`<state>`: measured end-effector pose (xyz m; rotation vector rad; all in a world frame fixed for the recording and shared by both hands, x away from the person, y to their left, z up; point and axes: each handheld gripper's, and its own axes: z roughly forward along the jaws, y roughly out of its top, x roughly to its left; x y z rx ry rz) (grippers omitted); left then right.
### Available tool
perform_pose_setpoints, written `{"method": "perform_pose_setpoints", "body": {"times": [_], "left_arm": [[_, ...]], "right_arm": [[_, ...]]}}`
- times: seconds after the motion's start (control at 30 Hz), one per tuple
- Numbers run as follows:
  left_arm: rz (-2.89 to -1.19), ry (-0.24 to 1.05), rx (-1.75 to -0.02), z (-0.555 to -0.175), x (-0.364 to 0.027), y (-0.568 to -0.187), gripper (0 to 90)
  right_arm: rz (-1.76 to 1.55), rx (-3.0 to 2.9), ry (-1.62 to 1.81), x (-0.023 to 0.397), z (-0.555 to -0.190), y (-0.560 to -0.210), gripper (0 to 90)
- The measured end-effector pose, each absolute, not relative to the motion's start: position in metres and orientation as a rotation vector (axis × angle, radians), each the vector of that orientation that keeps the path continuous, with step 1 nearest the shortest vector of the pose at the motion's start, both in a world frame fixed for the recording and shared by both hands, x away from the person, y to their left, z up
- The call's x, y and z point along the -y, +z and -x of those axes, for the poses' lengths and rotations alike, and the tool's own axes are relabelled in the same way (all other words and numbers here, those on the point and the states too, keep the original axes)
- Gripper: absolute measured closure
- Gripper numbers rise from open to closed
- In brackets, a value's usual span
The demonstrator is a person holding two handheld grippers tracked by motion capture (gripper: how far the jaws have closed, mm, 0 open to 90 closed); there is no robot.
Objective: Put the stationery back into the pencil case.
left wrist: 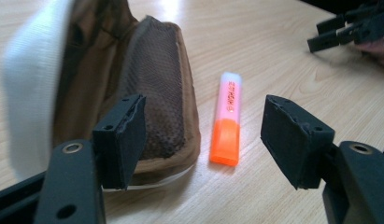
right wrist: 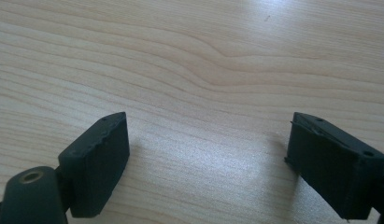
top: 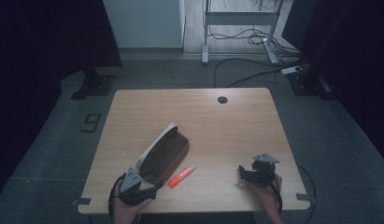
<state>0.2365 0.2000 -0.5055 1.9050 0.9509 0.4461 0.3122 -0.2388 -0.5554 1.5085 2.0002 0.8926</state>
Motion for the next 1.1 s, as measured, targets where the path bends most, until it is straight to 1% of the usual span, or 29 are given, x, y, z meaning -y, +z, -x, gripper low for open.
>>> {"method": "perform_pose_setpoints", "body": {"times": [0.5, 0.83, 1.1], "left_arm": [[-1.970, 0.396, -0.956, -0.241, -0.173, -0.524, 35.3], [-1.971, 0.422, -0.948, -0.238, -0.162, -0.522, 35.6], [-1.972, 0.414, -0.923, -0.237, -0.154, -0.519, 35.8]], "right_arm": [[-1.509, -2.000, 0.893, 0.239, -0.312, -0.555, 12.6], [-1.507, -2.000, 0.893, 0.239, -0.312, -0.555, 12.6], [-1.509, -2.000, 0.893, 0.239, -0.312, -0.555, 12.6]]}}
